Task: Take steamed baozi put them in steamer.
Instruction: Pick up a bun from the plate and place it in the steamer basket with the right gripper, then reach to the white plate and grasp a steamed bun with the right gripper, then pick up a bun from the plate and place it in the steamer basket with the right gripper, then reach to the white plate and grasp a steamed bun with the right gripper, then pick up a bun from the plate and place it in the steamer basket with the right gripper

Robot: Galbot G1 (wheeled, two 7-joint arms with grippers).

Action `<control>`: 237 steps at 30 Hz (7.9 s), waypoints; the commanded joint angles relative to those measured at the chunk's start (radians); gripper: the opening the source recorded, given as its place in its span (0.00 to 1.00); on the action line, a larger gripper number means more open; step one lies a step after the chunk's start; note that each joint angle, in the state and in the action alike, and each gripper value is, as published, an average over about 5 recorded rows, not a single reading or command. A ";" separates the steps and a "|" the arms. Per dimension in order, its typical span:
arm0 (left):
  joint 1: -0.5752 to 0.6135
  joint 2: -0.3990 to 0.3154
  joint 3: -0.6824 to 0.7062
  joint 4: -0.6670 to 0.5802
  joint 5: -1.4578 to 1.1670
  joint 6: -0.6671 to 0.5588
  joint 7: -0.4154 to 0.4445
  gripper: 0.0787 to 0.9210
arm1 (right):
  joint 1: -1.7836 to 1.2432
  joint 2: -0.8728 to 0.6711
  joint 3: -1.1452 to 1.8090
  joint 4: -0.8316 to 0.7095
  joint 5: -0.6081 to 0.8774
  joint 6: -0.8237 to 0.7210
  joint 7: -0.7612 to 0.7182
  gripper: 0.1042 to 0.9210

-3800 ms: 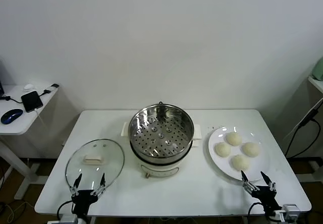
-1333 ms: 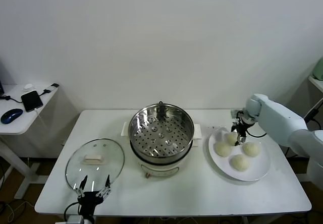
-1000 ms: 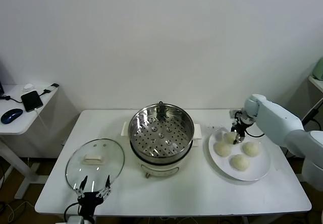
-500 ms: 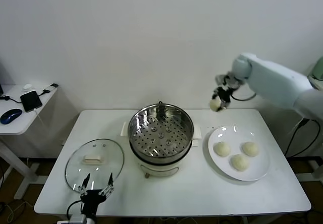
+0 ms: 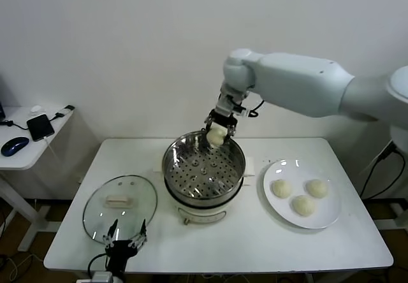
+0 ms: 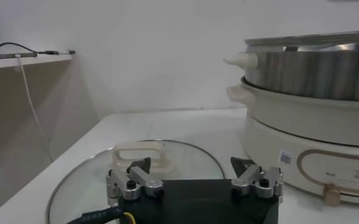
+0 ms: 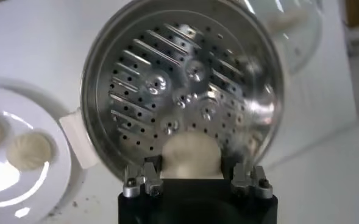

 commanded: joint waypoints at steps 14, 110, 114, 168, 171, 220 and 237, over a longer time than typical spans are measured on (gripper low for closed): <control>0.004 0.002 -0.001 0.008 0.002 -0.011 -0.017 0.88 | -0.277 0.222 0.229 -0.464 -0.376 0.301 0.082 0.66; 0.017 0.022 0.007 -0.030 0.004 -0.007 -0.021 0.88 | 0.515 -0.208 -0.391 0.300 1.020 -0.868 0.066 0.74; 0.016 0.025 0.013 -0.042 0.004 -0.003 -0.020 0.88 | 0.477 -0.056 -0.317 0.353 1.140 -0.942 0.168 0.73; 0.025 0.031 0.027 -0.073 0.005 -0.002 -0.016 0.88 | 0.524 -0.530 -0.590 0.400 0.724 -0.722 -0.029 0.88; 0.020 0.031 0.024 -0.071 0.004 0.001 -0.016 0.88 | 0.469 -0.669 -0.643 0.472 0.592 -0.719 0.007 0.88; 0.030 0.004 0.020 -0.059 0.032 0.007 -0.015 0.88 | -0.377 -0.693 0.011 0.191 0.278 -0.810 0.191 0.88; 0.026 -0.001 0.026 -0.067 0.035 0.014 -0.013 0.88 | -0.151 -0.678 -0.080 0.211 0.289 -0.738 0.081 0.67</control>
